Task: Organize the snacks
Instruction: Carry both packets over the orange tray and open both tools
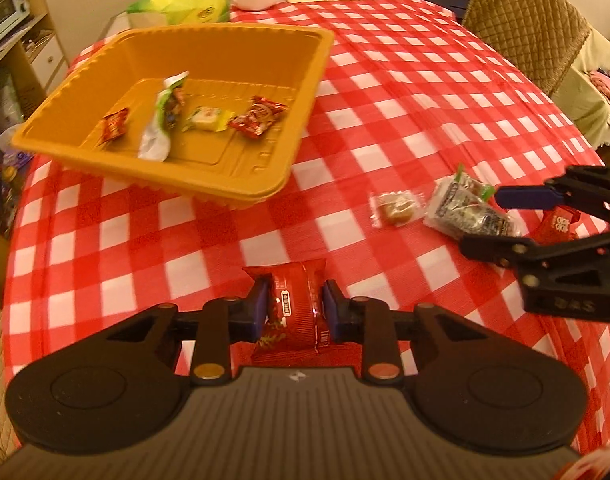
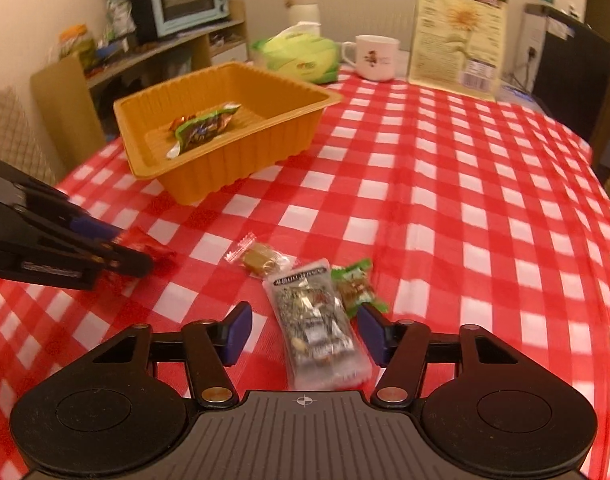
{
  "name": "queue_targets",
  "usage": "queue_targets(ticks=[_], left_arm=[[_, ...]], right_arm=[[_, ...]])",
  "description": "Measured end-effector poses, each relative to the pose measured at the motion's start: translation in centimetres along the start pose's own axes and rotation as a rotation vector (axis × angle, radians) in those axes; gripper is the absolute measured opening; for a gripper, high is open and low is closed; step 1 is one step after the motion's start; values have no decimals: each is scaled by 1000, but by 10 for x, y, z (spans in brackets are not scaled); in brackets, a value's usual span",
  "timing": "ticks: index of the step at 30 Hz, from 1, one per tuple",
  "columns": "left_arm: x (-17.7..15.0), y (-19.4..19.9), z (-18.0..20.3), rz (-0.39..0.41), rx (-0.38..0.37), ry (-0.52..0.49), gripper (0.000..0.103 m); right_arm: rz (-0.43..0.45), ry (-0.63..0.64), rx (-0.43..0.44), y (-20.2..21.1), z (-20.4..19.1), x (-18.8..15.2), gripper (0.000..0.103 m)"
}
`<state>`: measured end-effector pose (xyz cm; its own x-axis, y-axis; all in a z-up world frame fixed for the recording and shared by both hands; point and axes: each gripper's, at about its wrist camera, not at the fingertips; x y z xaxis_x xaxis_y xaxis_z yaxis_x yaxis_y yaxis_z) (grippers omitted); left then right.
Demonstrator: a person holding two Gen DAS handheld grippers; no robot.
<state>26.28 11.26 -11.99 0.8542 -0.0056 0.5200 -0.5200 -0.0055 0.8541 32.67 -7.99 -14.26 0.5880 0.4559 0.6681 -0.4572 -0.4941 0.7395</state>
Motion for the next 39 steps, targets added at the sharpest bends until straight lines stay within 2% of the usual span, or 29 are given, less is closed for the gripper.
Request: queue_targets(ticks=[6,8,14,20,29,39], left_arm=[[-11,7,-12,-6,14,25,26],[-13,8,-15,-7,14,30,26],[-18,13,-18,0,12,31,26],[-21,23,-18,16,4,25,26],[-25,48,-24,58,-12,20,26],[-19,86,-45,129,-33,30,26]], right_arm=[[-41,66,-14,-17,-6,3,52],[-62,73,-20,-19,-9,2,42],[-80,41,-12,-9,-18,-7,39],[-106,-48,-5,7,-25,-14,38],[-62,-163,55,47,-40,-6,38],[6,-201,141,71,-74,26,38]])
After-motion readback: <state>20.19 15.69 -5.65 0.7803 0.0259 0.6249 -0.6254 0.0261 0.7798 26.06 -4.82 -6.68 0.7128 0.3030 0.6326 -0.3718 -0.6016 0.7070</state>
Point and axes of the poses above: each gripper's, at about its wrist camera, not at the fingertips, and y roughly against the way its jaws point, z to its right, x to its top, and after that the axes turned 2 degrees about -y, right-handed
